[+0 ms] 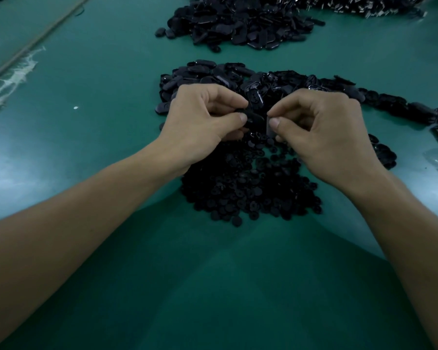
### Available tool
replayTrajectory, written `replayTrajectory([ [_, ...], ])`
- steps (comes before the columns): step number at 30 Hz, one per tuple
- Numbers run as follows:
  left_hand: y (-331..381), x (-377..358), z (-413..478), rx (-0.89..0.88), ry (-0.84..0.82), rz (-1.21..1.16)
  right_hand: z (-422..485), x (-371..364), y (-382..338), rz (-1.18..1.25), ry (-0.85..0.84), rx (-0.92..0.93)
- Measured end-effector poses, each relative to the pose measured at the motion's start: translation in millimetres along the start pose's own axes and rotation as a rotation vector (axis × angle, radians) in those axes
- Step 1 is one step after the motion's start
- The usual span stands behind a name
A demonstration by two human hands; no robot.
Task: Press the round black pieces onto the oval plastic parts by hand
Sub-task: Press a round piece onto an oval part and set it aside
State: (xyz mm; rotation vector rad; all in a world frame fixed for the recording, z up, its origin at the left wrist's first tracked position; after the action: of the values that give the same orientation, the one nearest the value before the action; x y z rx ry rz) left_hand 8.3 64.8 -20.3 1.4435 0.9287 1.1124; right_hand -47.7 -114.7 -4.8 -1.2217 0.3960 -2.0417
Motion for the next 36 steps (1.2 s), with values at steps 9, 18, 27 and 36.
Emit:
replayTrajectory([
  [9,1.5,-0.7,-0.3,0.001,0.01,-0.027,0.2,-2.3,-3.9,0.156,-0.009,0.006],
  [18,2.7,-4.2,-4.5,-0.083,-0.011,0.005,0.4,-3.7,-6.9,0.163,0.013,-0.049],
  [27,3.9,-4.6,-5.5,-0.152,-0.007,0.081,-0.6,-4.6,-12.2,0.121,0.025,-0.04],
  [36,6.7,-7.9,-8.6,-0.226,0.003,0.171,-2.0,-3.4,-14.4,0.109,0.049,-0.044],
])
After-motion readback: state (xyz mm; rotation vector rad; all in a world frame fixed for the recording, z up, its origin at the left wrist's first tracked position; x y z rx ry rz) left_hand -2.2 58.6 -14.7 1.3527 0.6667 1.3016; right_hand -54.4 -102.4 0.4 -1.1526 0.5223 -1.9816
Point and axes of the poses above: each hand's wrist, its own z-axis towards the middle knuckle, its own x-axis out of the back of the hand, y = z × x, the point moved 2 cm from there along z, towards the middle knuckle, and after that the axes turned 10 degrees about x, right-handed, at the moved point
